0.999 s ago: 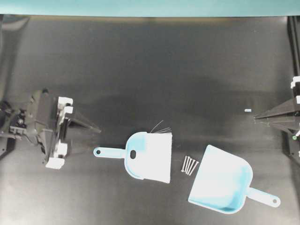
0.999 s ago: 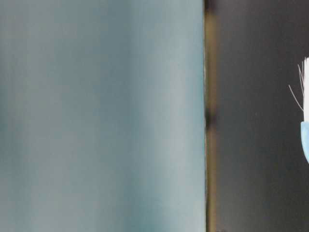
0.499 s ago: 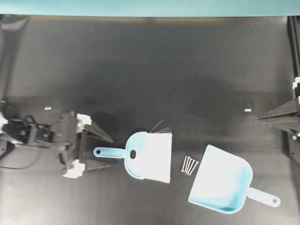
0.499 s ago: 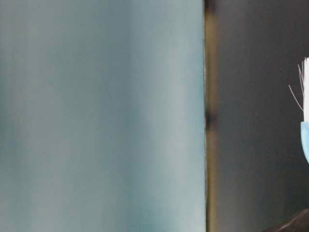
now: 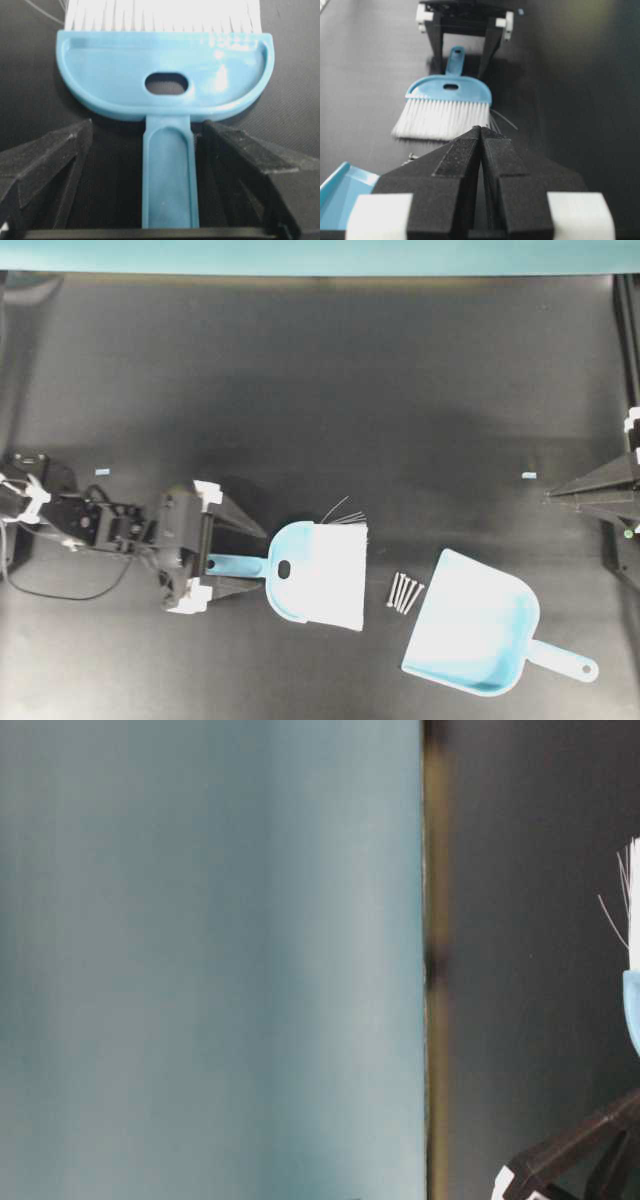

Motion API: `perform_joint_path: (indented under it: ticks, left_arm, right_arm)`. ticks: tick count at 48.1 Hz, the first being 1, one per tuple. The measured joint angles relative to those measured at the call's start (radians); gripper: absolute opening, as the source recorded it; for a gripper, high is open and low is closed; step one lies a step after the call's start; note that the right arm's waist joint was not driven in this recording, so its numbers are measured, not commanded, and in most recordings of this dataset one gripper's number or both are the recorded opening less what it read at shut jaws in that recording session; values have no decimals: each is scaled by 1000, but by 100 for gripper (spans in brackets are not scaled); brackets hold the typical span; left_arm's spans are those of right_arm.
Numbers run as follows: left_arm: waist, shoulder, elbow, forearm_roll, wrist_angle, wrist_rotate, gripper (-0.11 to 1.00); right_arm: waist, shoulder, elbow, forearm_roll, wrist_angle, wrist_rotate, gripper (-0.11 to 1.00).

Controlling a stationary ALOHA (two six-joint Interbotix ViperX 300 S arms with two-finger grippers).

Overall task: Hold the dustpan with a person, while the left arm uses a hand brush to gather the screws into the dustpan.
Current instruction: 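Close the left gripper on the blue brush handle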

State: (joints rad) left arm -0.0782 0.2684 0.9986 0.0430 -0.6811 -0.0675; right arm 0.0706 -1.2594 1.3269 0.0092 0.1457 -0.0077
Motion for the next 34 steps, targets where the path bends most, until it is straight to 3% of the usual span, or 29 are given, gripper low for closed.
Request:
perform_joint_path:
  ticks: [13,23,28,31,34]
  left_arm:
    - [-6,0,0,-2,32,-2,82]
    - [-6,-3,-11,-3,63,-3,47]
    - [-6,-28,-12,-3,100,-5,42]
    - [-6,-55,-12,-2,149,-6,30]
    - [-9,-89,-15,-2,209,-6,31]
  right_arm:
    - [0,-12,0,2,0,2,0]
    - [0,-37,6,2,11,2,0]
    - [0,-55,11,2,44,0,0]
    - [0,-71,12,2,80,-2,0]
    - [-2,-84,12,2,118,-2,0]
